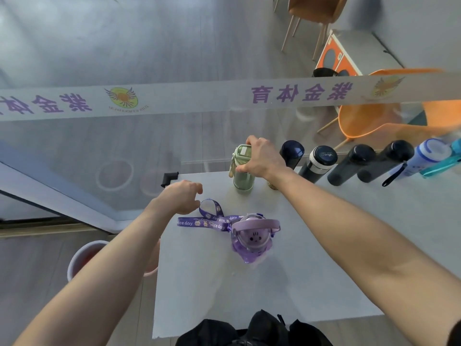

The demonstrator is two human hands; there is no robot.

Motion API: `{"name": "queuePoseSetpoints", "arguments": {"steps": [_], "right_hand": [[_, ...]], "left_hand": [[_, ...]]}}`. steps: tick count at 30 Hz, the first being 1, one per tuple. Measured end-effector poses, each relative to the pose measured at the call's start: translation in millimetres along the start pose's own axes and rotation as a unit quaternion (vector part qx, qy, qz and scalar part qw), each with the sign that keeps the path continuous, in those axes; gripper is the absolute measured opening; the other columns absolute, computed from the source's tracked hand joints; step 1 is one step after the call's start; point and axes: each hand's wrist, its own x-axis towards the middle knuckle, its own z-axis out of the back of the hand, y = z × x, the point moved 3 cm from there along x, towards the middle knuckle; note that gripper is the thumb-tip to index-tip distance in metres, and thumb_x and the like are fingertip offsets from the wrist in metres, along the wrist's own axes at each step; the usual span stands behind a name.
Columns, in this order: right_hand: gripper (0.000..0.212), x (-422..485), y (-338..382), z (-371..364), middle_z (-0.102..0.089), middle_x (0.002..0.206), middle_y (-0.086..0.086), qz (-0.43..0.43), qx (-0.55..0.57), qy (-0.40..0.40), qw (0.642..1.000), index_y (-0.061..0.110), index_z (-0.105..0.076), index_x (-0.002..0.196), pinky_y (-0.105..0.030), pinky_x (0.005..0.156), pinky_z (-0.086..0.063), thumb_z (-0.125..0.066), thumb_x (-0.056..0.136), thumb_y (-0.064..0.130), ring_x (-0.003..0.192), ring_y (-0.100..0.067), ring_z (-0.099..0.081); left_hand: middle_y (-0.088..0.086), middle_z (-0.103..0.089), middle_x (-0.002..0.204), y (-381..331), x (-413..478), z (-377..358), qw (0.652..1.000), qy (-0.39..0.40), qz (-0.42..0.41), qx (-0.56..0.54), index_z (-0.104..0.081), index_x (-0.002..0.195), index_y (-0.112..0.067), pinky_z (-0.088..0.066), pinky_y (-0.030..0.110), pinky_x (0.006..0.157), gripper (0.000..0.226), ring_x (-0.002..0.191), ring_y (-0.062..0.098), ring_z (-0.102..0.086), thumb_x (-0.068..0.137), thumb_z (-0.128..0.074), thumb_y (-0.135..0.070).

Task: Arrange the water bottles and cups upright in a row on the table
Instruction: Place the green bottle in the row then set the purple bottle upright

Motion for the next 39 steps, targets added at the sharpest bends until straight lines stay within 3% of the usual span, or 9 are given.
{"name": "queuePoseSetpoints", "arguments": {"steps": [8,13,19,22,24,26,28,31,39], "right_hand": [[0.091,-4.5,0.3,6.2,-0.06,0.134,-0.013,-0.002,-0.045,0.046,0.998,0.012,-0.049,0.14,-0.044,0.094,-0.055,-0.097,0.072,0.051,0.117,-0.035,-0.064],[0.082,-21.9,-7.2,19.1,-0.062,0.135,-0.015,0.013,-0.035,0.044,0.998,0.01,-0.046,0.143,-0.046,0.093,-0.057,-0.089,0.081,0.043,0.117,-0.036,-0.064],[0.059,-68.2,-39.3,24.8,-0.066,0.136,-0.014,0.023,-0.013,0.032,0.999,0.01,-0.059,0.14,-0.043,0.102,-0.055,-0.077,0.093,0.04,0.122,-0.034,-0.067],[0.053,-96.8,-69.2,11.9,-0.07,0.134,-0.012,0.006,-0.018,0.06,0.998,0.012,-0.065,0.137,-0.04,0.099,-0.056,-0.072,0.093,0.039,0.122,-0.033,-0.068],[0.049,-114.1,-87.6,-2.7,-0.072,0.131,-0.011,-0.01,-0.043,0.091,0.995,0.016,-0.068,0.134,-0.039,0.094,-0.057,-0.069,0.092,0.04,0.118,-0.034,-0.07],[0.046,-129.0,-101.0,-18.3,-0.073,0.132,-0.01,-0.015,-0.059,0.129,0.99,0.018,-0.069,0.134,-0.039,0.097,-0.057,-0.069,0.094,0.042,0.119,-0.033,-0.07],[0.047,-140.9,-110.9,-30.6,-0.072,0.134,-0.01,-0.014,-0.058,0.154,0.986,0.017,-0.068,0.135,-0.04,0.1,-0.057,-0.07,0.097,0.044,0.12,-0.032,-0.069],[0.05,-154.1,-121.3,-44.3,-0.071,0.134,-0.01,-0.023,-0.048,0.171,0.984,0.016,-0.065,0.137,-0.041,0.097,-0.058,-0.071,0.098,0.046,0.118,-0.032,-0.068],[0.047,-148.5,-99.3,-74.0,-0.069,0.133,-0.006,-0.036,-0.045,0.207,0.977,0.021,-0.061,0.14,-0.039,0.095,-0.061,-0.071,0.1,0.043,0.113,-0.025,-0.067]], "left_hand": [[-0.001,-0.07,0.135,-16.6,-11.9,-1.6,1.0,0.018,-0.002,0.001,-0.06,0.144,-0.031,-0.058,0.043,0.095,0.047,0.119,0.026,-0.066,0.097,-0.062,-0.027],[-0.004,-0.07,0.134,-48.2,-22.8,4.0,0.996,0.08,-0.03,-0.025,-0.06,0.146,-0.029,-0.061,0.041,0.093,0.062,0.116,0.022,-0.065,0.087,-0.067,-0.01],[-0.012,-0.073,0.123,-101.8,-45.1,15.3,0.983,0.103,-0.058,-0.142,-0.069,0.129,-0.033,-0.059,0.036,0.1,0.054,0.113,0.013,-0.07,0.077,-0.075,-0.026],[-0.016,-0.073,0.111,-134.7,-58.1,18.5,0.969,0.108,-0.072,-0.21,-0.07,0.123,-0.036,-0.056,0.03,0.085,0.041,0.103,0.013,-0.07,0.082,-0.079,-0.04],[-0.013,-0.073,0.103,-152.5,-62.5,15.2,0.973,0.097,-0.066,-0.2,-0.071,0.11,-0.037,-0.056,0.035,0.082,0.041,0.097,0.017,-0.07,0.083,-0.07,-0.067],[-0.01,-0.075,0.089,-161.9,-63.0,8.5,0.976,0.081,-0.049,-0.196,-0.071,0.094,-0.032,-0.057,0.039,0.082,0.046,0.087,0.019,-0.072,0.086,-0.058,-0.076],[-0.005,-0.074,0.076,-163.0,-63.2,5.2,0.974,0.048,-0.036,-0.22,-0.07,0.08,-0.026,-0.056,0.039,0.076,0.041,0.072,0.019,-0.068,0.099,-0.057,-0.06],[-0.001,-0.07,0.075,-152.2,-63.9,7.7,0.969,-0.004,-0.019,-0.247,-0.071,0.076,-0.026,-0.049,0.033,0.066,0.038,0.066,0.017,-0.059,0.107,-0.059,-0.045],[0.001,-0.063,0.072,-79.0,-58.2,12.3,0.961,-0.083,0.033,-0.262,-0.067,0.076,-0.019,-0.041,0.035,0.064,0.039,0.066,0.019,-0.051,0.106,-0.059,-0.041]]}}
